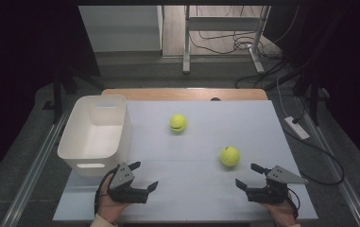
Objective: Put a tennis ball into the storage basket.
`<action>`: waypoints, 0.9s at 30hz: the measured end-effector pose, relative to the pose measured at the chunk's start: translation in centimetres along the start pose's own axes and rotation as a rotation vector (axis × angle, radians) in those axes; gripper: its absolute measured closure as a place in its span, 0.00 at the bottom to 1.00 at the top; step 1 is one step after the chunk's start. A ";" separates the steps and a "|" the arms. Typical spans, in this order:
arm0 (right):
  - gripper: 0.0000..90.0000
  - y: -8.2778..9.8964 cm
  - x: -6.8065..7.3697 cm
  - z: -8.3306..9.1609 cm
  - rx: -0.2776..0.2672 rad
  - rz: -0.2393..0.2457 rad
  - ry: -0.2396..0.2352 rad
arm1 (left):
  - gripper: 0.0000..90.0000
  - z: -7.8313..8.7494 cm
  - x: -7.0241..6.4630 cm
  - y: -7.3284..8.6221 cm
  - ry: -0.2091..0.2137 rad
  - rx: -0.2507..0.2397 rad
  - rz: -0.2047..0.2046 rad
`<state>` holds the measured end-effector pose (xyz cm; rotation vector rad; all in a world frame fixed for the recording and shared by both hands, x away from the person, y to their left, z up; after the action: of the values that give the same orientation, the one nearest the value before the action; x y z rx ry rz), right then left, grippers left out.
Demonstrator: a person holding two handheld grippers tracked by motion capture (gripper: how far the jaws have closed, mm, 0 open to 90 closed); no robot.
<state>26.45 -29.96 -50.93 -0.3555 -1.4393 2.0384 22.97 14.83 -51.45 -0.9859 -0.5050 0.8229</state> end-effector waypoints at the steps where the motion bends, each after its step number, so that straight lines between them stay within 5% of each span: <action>1: 0.13 0.0 0.0 0.0 0.000 0.001 0.000 | 0.09 0.0 0.0 -0.1 -0.001 0.001 0.002; 27: 0.13 0.2 0.0 0.0 0.011 0.005 0.001 | 0.09 -2.6 -0.8 -4.0 -0.004 0.022 -0.006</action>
<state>26.41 -30.04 -51.08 -0.3566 -1.4271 2.0493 25.78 11.61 -49.17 -0.9621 -0.5016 0.8235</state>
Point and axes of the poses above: each handheld gripper's, and its own axes: z roughly backward along the jaws, y roughly out of its underside, x roughly to its left, the point moved 1 cm from there along -z, roughly forward along the jaws, and after that the axes turned 7 degrees about -y, right-handed, at the moved point
